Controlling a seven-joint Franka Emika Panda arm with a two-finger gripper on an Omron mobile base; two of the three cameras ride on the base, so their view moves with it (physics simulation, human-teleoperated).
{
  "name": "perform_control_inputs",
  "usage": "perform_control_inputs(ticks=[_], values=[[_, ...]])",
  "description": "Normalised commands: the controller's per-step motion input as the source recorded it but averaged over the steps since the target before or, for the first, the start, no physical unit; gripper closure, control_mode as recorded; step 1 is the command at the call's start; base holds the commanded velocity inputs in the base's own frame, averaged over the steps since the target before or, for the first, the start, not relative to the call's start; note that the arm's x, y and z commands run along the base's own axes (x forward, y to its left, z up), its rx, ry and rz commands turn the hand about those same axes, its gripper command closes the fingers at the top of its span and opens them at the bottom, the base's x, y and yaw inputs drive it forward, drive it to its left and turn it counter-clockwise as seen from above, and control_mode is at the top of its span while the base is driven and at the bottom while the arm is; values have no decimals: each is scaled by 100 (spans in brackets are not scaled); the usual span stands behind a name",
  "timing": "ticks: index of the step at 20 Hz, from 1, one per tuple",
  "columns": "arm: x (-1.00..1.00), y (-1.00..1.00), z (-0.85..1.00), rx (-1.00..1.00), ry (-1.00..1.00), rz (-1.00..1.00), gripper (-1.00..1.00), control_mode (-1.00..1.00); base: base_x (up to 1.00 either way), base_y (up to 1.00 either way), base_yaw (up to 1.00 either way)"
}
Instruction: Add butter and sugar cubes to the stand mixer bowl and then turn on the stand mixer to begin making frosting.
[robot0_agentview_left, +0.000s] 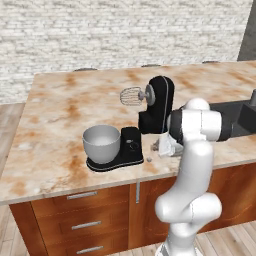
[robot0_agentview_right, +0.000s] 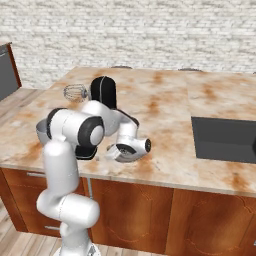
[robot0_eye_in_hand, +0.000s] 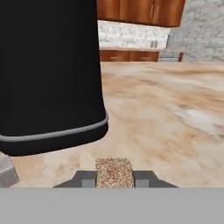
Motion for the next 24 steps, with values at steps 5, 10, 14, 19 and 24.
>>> perform_control_inputs(ticks=[5, 10, 14, 19, 24], values=[[-94, -19, 40, 8, -21, 0, 100, -100, 0, 0, 0], [-89, 0, 99, 10, -18, -2, 100, -100, 0, 0, 0], [-97, 7, 86, 3, 0, -8, 100, -100, 0, 0, 0], [-97, 21, 84, 0, 11, -10, 100, -100, 0, 0, 0], [-68, 57, 99, 0, 22, -10, 100, -100, 0, 0, 0]])
